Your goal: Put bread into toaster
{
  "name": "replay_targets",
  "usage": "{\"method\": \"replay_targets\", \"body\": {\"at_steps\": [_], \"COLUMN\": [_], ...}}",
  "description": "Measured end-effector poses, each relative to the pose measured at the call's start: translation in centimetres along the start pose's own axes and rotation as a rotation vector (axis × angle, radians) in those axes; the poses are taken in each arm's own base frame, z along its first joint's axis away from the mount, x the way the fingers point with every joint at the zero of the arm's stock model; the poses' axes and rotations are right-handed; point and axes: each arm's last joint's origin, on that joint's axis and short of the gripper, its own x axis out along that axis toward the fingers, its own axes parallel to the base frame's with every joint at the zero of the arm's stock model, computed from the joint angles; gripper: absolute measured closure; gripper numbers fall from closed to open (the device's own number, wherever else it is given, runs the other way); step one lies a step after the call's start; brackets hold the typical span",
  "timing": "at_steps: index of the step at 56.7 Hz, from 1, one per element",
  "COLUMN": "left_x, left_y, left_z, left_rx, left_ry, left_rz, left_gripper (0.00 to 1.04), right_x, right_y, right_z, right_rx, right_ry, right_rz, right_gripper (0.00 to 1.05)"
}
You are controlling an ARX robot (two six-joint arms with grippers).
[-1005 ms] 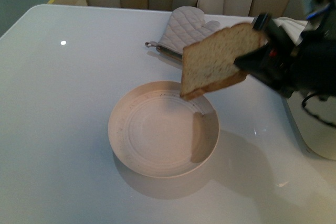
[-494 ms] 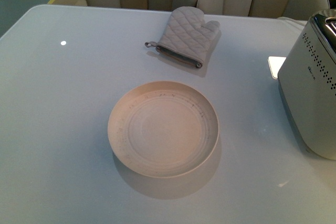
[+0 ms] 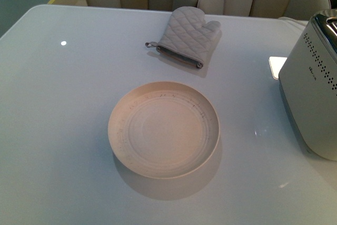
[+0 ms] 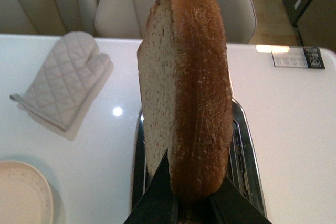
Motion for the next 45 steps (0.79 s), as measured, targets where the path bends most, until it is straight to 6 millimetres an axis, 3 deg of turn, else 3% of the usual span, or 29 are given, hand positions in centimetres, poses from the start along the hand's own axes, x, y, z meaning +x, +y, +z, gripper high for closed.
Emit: {"method": "replay_targets", "body": {"at_steps": [14, 45], "left_x": [0.0, 0.0], "left_y": [0.0, 0.0], "left_z": [0.0, 0.0], "left_rx": [0.0, 0.0], "left_ry": [0.0, 0.0], "left_rz": [0.0, 0.0], "left_gripper": [0.07, 0.07], "right_x": [1.2, 1.9], "right_y": [-0.1, -0.2], "right_z": [-2.6, -4.6], "right_rx": [-0.021, -0.058], "right_ry": [0.093, 0.181], "right_rz": [-0.027, -0.09], "right_gripper": [1.01, 1.01]}}
